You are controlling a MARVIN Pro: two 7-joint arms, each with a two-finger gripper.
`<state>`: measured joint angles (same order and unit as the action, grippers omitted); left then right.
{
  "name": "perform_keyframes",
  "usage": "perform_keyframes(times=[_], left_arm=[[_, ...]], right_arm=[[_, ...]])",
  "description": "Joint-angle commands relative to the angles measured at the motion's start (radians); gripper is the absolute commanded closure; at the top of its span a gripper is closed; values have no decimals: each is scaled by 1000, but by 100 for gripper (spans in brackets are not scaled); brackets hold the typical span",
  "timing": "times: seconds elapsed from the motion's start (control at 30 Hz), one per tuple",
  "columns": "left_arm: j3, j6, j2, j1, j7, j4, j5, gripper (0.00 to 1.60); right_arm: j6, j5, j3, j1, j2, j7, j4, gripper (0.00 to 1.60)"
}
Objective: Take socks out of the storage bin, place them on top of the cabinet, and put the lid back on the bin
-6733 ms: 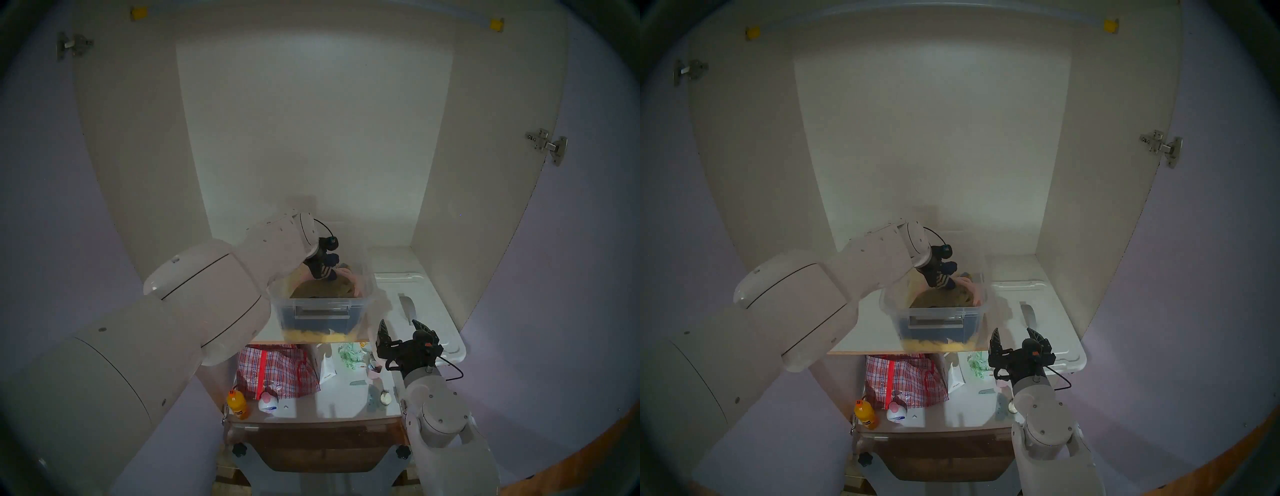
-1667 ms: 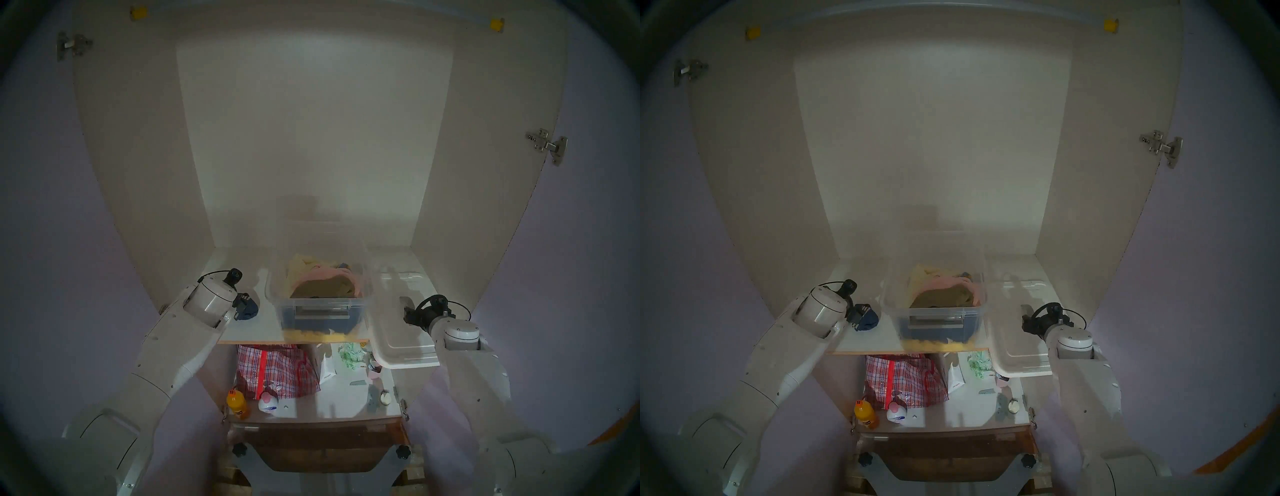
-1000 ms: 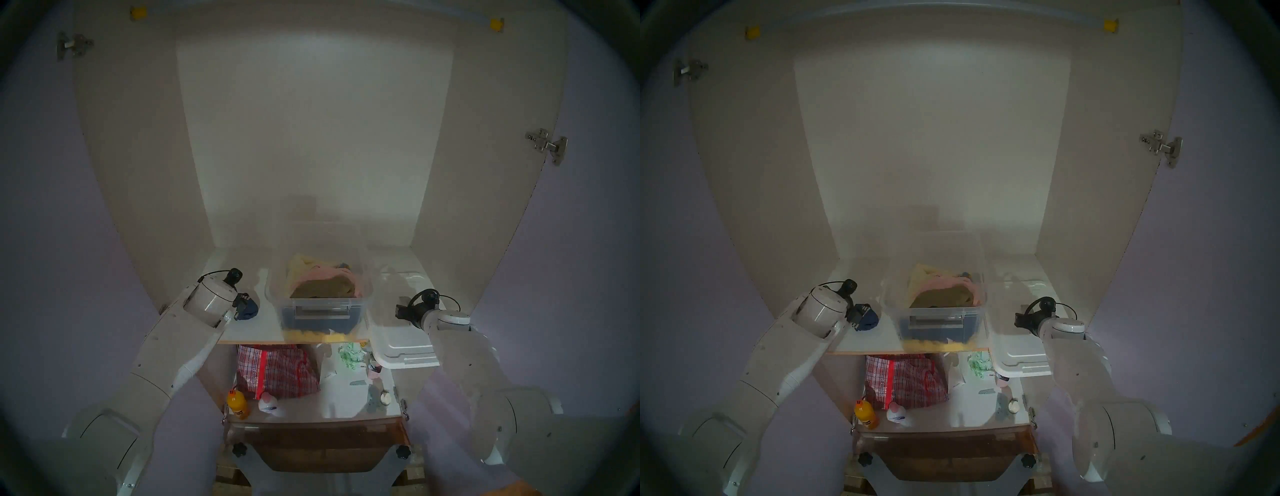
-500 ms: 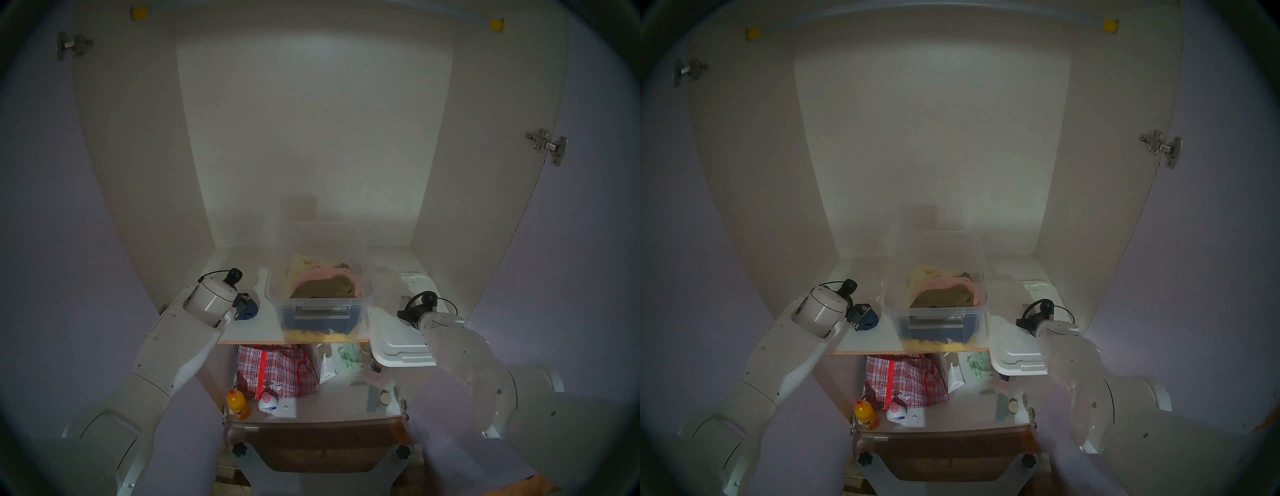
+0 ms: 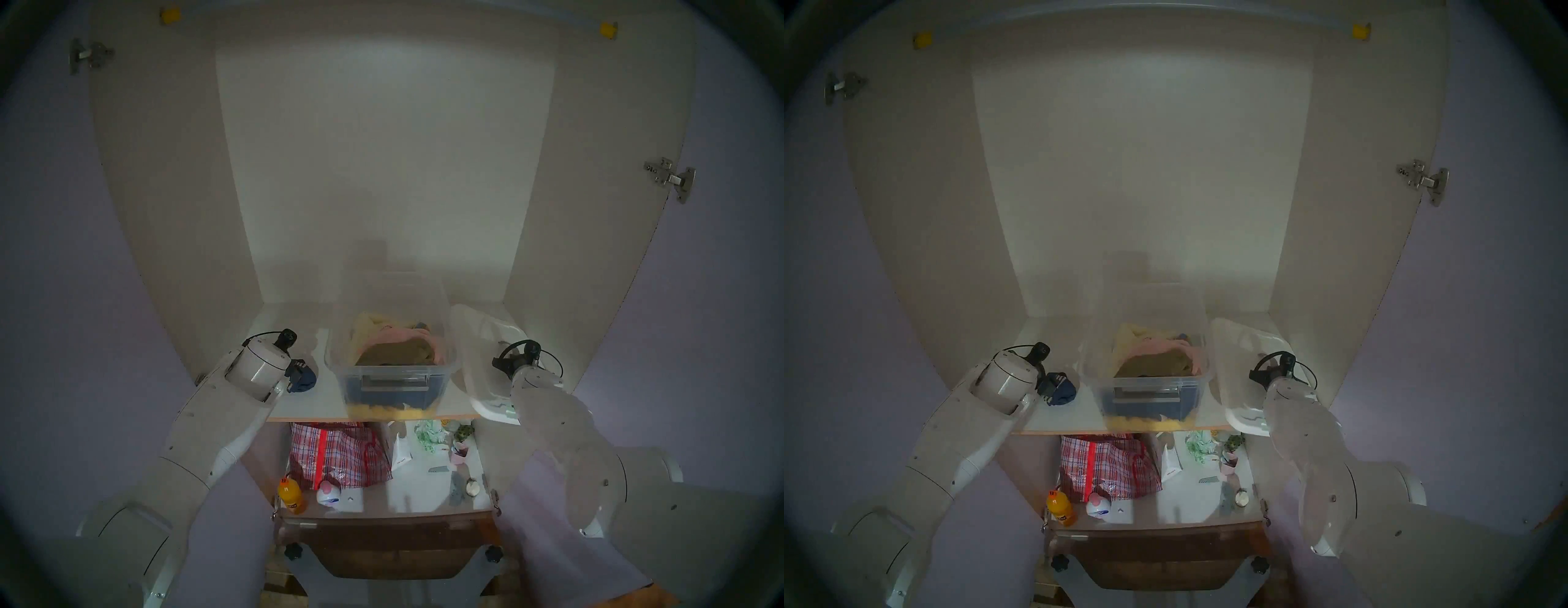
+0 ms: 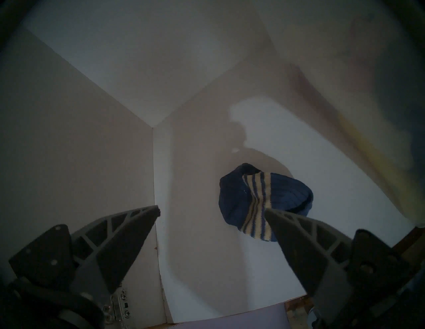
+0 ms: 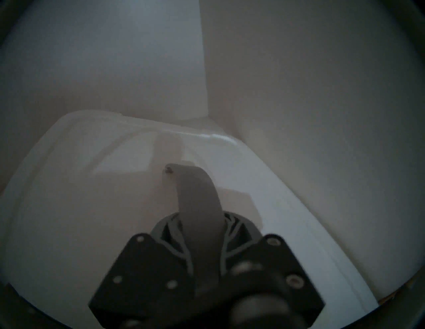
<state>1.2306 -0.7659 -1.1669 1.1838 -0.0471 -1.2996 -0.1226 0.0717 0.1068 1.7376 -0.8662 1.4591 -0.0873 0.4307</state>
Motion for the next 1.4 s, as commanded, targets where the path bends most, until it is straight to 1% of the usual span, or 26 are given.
perform_keyframes(times=[0.0,0.07,0.13,0.2,0.27,0.3,0.33,0.4,0.5,0.53,0.57,0.63,0.7,0.77,0.83,0.87,0.9,0.93,0.97,1.0,1.03,1.07,1.13,1.17,1.27,1.37], left_arm=[[8,7,1,-26,-1,-20,1,0],[8,7,1,-26,0,-20,1,0],[8,7,1,-26,0,-19,1,0],[8,7,0,-26,1,-19,1,0],[8,7,0,-26,1,-19,1,0],[8,7,0,-26,1,-19,1,0],[8,7,0,-26,1,-19,1,0],[8,7,0,-26,1,-19,1,0],[8,7,0,-27,1,-19,1,0],[8,8,0,-27,1,-20,2,0],[8,8,1,-27,1,-20,2,0],[8,8,1,-27,0,-20,2,0],[8,8,1,-26,0,-20,2,0],[8,8,1,-26,0,-21,2,0],[8,8,1,-26,-1,-21,2,0],[8,9,2,-26,-1,-22,2,0],[8,9,2,-26,-2,-22,3,0],[8,9,2,-26,-2,-22,3,0],[8,9,2,-26,-2,-22,3,0],[8,9,2,-26,-2,-22,3,0],[8,9,2,-26,-2,-22,3,0],[8,9,2,-26,-2,-22,3,0],[8,9,2,-26,-2,-22,3,0],[8,9,2,-26,-2,-22,3,0],[8,9,2,-26,-3,-22,3,0],[8,9,2,-26,-3,-23,3,0]], right_arm=[[61,5,20,43,6,-82,110,160],[60,5,23,40,19,-109,152,160],[73,-3,18,53,30,-133,167,160],[68,-13,12,33,50,-177,235,160],[66,-15,10,46,53,-186,223,160],[57,-20,7,41,60,-200,244,160],[51,-25,5,31,73,-227,285,160],[55,-31,-2,43,83,-241,293,160],[30,-44,-12,31,112,-293,360,160],[-5,-54,-22,5,132,-326,433,160],[-17,-67,-36,-1,141,-344,459,160],[-22,-74,-46,7,146,-354,454,160],[-88,-86,-65,-3,169,-402,506,160],[-172,-98,-89,-10,188,-464,556,160],[-247,-96,-112,-13,206,-509,604,160],[-313,-91,-135,1,230,-558,621,160],[-354,-80,-141,13,240,-577,623,160],[-354,-80,-141,13,240,-577,623,160],[-395,-78,-147,27,248,-604,621,160],[-417,-77,-144,48,267,-641,605,160],[-449,-74,-146,58,273,-651,603,160],[-482,-70,-141,79,290,-681,583,160],[-509,-68,-143,105,316,-737,554,160],[-519,-71,-154,116,328,-746,541,160],[-548,-63,-156,153,371,-789,504,160],[-552,-70,-162,182,418,-826,473,160]])
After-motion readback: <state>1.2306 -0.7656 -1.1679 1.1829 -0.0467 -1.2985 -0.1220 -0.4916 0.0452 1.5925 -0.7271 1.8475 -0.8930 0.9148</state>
